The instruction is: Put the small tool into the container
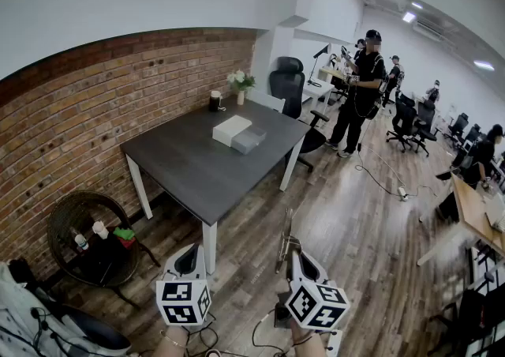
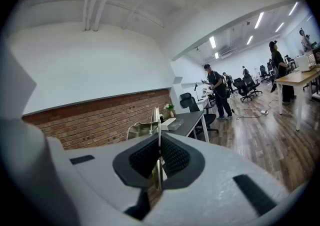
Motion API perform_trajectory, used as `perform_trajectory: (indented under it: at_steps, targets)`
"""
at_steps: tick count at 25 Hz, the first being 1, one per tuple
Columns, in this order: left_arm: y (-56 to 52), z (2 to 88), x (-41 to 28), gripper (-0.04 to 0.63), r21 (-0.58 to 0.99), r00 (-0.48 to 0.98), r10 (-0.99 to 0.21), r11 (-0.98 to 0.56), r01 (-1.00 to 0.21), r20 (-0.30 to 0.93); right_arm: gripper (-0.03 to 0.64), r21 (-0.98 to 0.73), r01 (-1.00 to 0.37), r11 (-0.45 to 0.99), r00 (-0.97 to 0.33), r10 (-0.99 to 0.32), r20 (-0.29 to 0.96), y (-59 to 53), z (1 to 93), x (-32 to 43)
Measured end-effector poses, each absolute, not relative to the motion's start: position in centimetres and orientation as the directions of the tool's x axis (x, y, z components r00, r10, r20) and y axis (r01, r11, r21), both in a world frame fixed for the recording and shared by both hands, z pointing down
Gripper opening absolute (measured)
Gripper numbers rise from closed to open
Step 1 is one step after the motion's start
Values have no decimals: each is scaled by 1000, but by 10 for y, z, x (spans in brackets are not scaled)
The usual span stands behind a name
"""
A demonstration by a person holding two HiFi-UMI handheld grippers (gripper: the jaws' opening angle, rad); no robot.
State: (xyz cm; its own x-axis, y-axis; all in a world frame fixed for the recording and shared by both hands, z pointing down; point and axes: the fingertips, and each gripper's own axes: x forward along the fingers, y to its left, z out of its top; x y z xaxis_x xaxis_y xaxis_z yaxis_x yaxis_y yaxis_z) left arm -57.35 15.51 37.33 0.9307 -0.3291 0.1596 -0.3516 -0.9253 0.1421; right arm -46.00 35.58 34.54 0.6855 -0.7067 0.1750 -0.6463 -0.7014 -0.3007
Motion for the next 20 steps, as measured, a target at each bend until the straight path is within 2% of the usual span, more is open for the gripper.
perform_trajectory:
  at_steps: [20]
  targets:
    - [128, 391, -556, -2, 175, 950, -256, -942, -287, 179, 8, -331, -576, -748, 710, -658, 251, 347, 374, -462]
